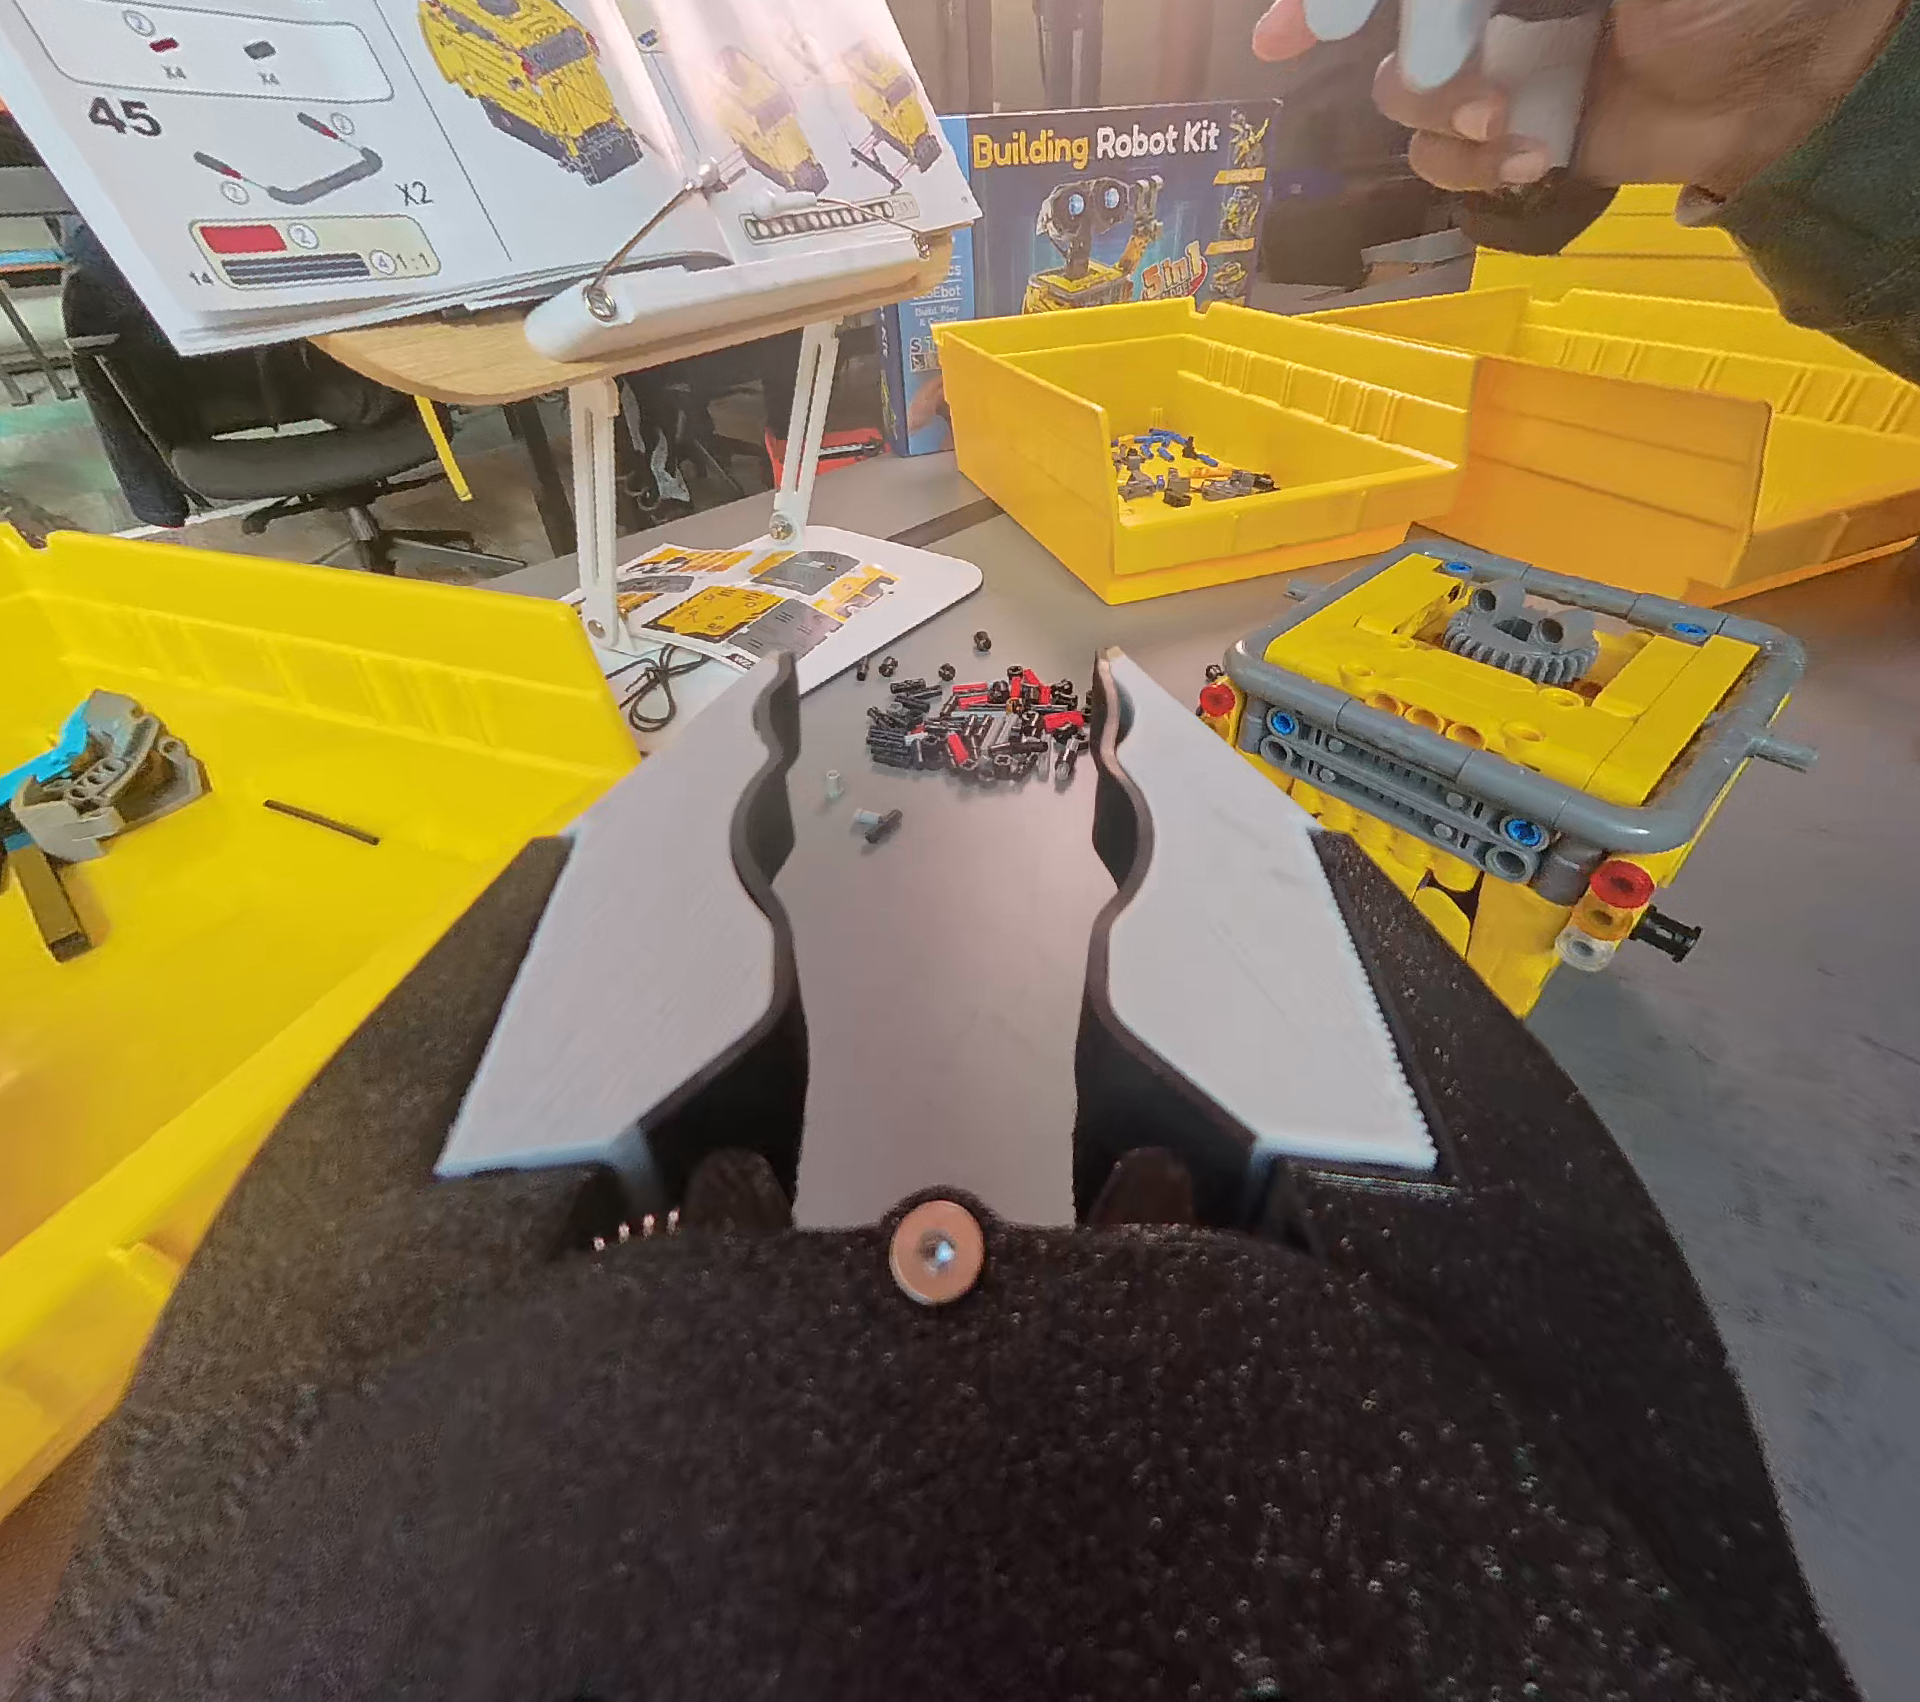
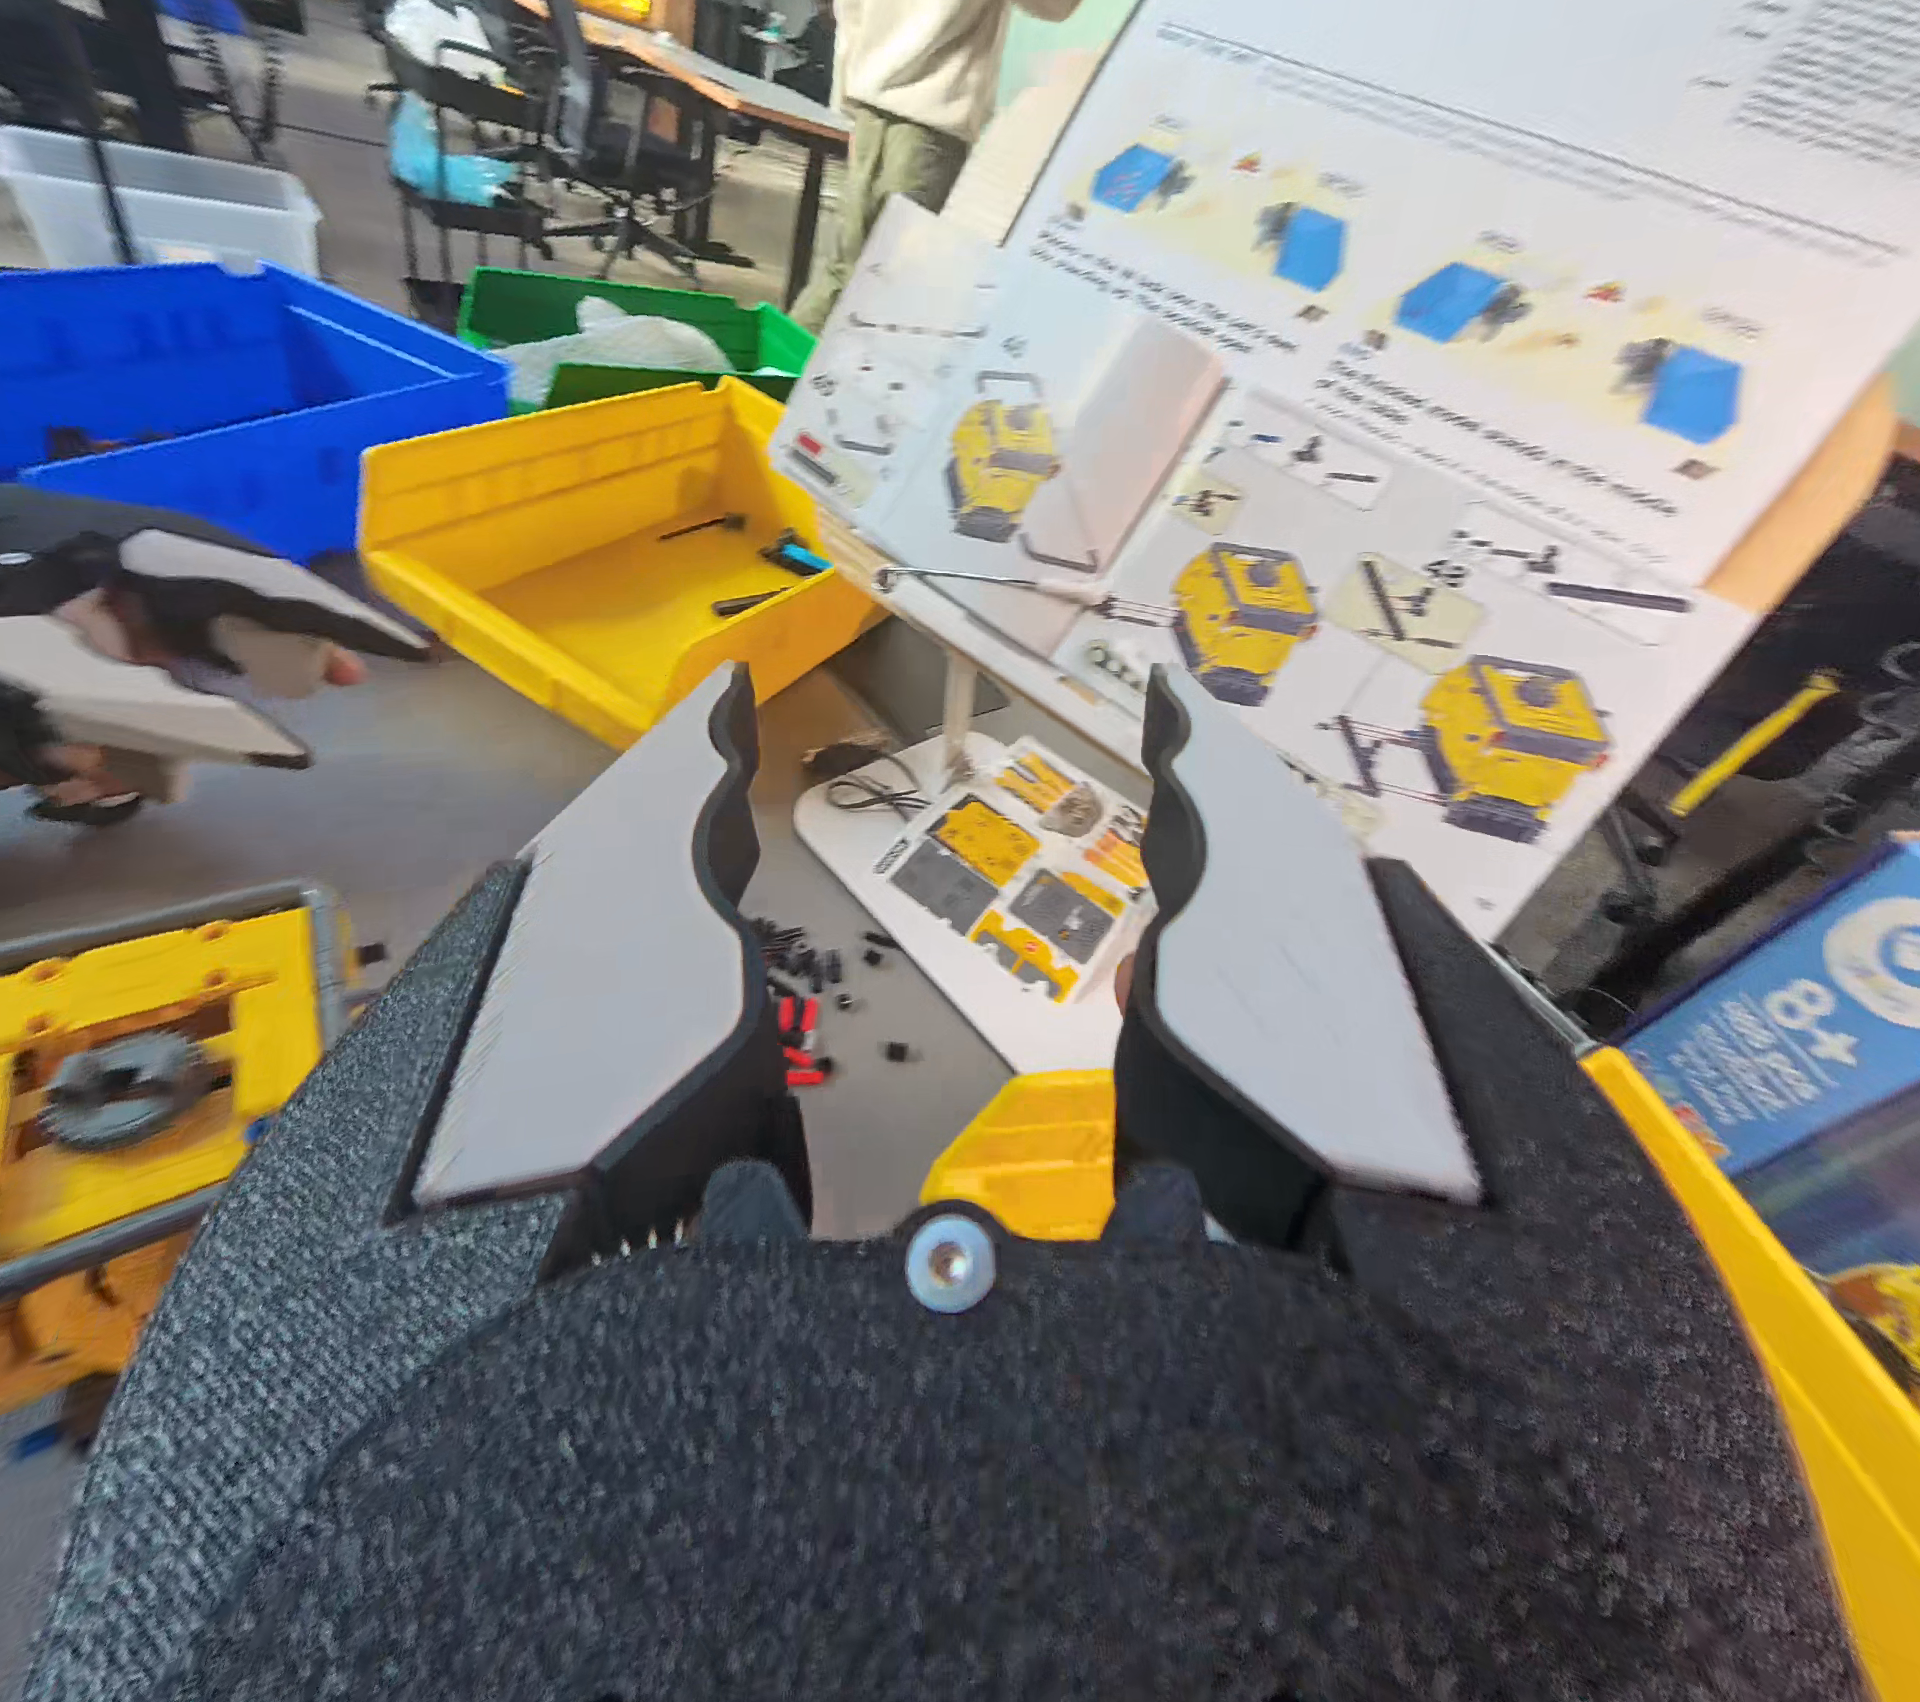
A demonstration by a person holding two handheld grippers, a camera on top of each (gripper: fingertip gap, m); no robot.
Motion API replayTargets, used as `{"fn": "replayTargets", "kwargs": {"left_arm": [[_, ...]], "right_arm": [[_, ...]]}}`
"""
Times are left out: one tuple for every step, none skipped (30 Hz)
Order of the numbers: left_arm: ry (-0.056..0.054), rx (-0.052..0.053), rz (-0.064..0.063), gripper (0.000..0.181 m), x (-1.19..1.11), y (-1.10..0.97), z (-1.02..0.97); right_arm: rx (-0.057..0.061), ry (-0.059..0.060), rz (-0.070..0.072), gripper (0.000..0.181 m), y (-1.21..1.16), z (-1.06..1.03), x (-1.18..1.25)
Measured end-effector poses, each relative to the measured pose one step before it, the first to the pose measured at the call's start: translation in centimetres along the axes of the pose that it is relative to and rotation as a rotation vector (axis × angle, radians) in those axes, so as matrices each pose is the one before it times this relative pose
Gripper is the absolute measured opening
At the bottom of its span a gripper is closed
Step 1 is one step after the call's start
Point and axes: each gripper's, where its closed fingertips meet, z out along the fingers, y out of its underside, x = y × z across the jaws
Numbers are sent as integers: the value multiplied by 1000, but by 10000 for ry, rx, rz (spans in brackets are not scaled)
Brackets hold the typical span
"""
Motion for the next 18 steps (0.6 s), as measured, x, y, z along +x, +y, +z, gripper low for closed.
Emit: {"fn": "replayTargets", "kwargs": {"left_arm": [[-74,31,110,54,-95,-135,-84],[-89,-53,134,54,-159,50,-54],[-120,-102,146,54,-229,206,-29],[-113,-105,156,54,-219,269,-38],[-88,-112,135,55,-197,281,-33],[-43,-91,86,55,-114,193,-30],[-2,-46,34,55,-55,78,-23],[2,-15,4,55,-33,-4,-24],[-4,-17,-5,55,-26,-4,-5],[9,-35,1,55,8,34,34],[12,-56,17,55,43,85,53],[-2,-58,39,55,43,122,67],[-8,-55,46,55,34,148,52],[-10,-71,28,55,37,190,52],[-16,-72,7,54,2,178,39],[-12,-43,-7,54,-15,116,16],[-23,-1,-21,54,-43,27,-19],[-38,33,-38,53,-83,-32,-28]], "right_arm": [[-93,497,-46,73,208,446,1776],[-227,363,100,73,539,652,1692],[-221,223,284,74,591,789,1576],[-167,139,306,75,525,892,1482],[-233,172,224,76,635,958,1528],[-266,225,193,82,699,1038,1593],[-253,195,187,86,714,1099,1549],[-275,222,265,93,757,1148,1586],[-239,131,323,99,659,1149,1432],[-127,-11,381,104,447,1103,1183],[-43,-84,449,107,270,1004,991],[12,-132,486,110,141,894,817],[74,-316,449,108,41,743,338],[118,-468,341,101,-7,552,-150],[41,-251,142,92,115,429,-89],[-33,-90,-193,80,247,264,-138],[99,265,-310,78,93,96,178],[103,242,-199,75,108,-60,135]]}}
